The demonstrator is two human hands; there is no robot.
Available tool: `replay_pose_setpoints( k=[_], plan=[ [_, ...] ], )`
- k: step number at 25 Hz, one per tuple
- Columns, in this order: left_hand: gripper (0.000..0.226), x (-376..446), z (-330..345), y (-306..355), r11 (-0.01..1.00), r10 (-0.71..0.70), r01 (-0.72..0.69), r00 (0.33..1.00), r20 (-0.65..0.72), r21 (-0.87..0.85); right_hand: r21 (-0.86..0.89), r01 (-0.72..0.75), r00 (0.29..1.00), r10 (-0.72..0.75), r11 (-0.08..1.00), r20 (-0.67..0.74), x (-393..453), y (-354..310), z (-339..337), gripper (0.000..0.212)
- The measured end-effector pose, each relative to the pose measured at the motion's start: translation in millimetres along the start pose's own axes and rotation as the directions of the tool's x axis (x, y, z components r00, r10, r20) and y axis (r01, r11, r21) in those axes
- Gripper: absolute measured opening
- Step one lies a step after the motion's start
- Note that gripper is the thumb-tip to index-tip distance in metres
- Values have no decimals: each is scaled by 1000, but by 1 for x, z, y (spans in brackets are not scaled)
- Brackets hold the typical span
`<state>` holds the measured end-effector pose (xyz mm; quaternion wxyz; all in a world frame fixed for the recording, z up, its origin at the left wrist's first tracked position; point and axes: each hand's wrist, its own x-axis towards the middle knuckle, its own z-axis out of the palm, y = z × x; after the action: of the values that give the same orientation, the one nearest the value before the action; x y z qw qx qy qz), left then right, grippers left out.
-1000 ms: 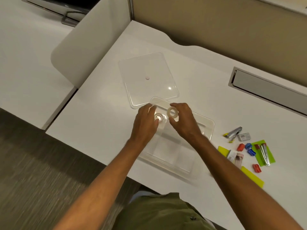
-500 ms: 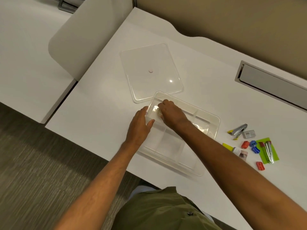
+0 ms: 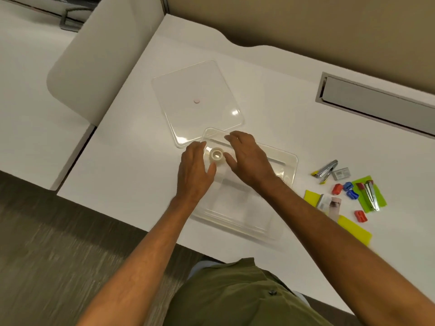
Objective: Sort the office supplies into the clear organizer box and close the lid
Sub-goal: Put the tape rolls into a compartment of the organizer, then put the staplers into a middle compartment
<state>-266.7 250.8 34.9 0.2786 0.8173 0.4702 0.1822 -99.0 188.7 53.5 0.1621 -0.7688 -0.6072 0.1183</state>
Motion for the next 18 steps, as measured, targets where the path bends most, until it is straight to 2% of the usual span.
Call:
replay_pose_setpoints(
  k=[5, 9, 13, 18],
  plan=[
    [59, 15, 29, 67, 993, 112, -114, 988, 103, 15, 16, -160, 974, 161, 987, -158, -55, 61, -34, 50],
    [56, 15, 66, 121, 957, 286, -291, 941, 182, 2, 33, -327, 921, 326, 945, -211, -107, 115, -53, 49],
    [53, 12, 105, 172, 904, 414, -426, 873, 259, -9, 106, -474, 839, 485, 874, -246, -159, 166, -66, 47],
    [53, 8, 155, 217, 865, 453, -502, 797, 400, 20, 187, -650, 706, 677, 736, -208, -215, 221, -70, 45]
  ],
)
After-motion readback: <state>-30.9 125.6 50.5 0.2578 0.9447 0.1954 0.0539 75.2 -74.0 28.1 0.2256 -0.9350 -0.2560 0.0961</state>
